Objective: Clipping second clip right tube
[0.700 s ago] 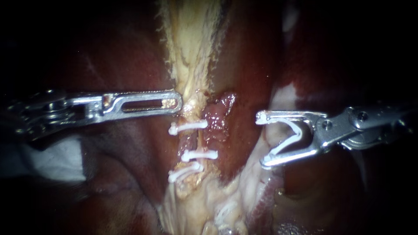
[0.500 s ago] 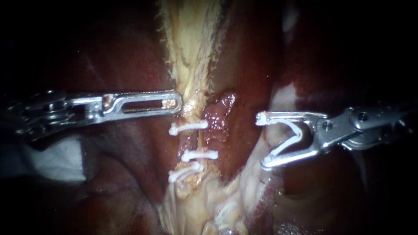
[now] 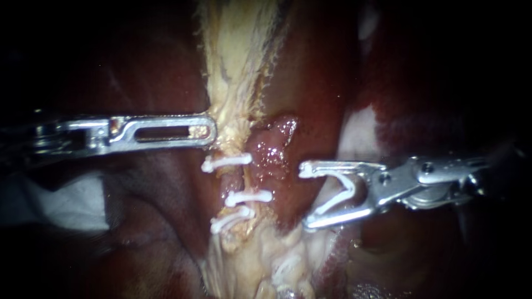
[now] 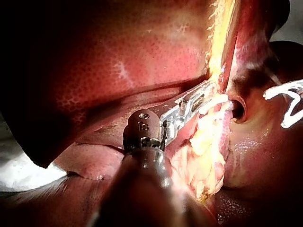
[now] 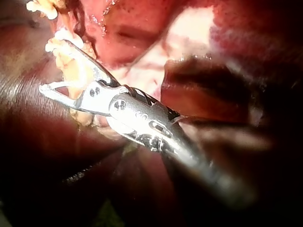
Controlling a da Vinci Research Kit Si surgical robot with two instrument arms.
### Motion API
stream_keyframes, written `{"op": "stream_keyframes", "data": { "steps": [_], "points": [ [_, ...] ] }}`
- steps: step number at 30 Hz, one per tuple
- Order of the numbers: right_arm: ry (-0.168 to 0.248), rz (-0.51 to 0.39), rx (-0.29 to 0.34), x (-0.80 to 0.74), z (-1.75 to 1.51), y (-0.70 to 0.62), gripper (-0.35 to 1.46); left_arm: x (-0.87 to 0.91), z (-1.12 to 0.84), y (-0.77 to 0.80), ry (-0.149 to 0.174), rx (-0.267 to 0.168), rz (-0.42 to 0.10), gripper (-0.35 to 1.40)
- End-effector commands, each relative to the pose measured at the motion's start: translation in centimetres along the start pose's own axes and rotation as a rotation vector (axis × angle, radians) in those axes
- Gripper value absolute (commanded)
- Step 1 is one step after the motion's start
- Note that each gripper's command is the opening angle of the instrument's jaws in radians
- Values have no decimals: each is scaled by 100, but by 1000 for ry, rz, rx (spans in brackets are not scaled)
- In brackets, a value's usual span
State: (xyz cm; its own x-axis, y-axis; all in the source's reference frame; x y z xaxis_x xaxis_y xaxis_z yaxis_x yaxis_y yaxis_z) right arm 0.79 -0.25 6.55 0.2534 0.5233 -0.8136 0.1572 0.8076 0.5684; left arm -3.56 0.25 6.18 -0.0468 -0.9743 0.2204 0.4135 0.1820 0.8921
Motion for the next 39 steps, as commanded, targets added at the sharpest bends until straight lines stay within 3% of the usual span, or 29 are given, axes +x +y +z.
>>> {"op": "stream_keyframes", "data": {
  "steps": [1,14,20,39],
  "points": [
    [-1,4,-1,-4,6,2,60,1,-2,-2,-2,3,1,-35],
    [-18,57,-19,-44,62,37,60,4,-33,-42,-22,22,-4,-35],
    [-18,63,-20,-46,73,48,60,5,-36,-44,-21,22,-4,-35],
    [-21,77,21,-52,121,60,59,6,-37,-46,-21,22,-4,-35]
  ]
}}
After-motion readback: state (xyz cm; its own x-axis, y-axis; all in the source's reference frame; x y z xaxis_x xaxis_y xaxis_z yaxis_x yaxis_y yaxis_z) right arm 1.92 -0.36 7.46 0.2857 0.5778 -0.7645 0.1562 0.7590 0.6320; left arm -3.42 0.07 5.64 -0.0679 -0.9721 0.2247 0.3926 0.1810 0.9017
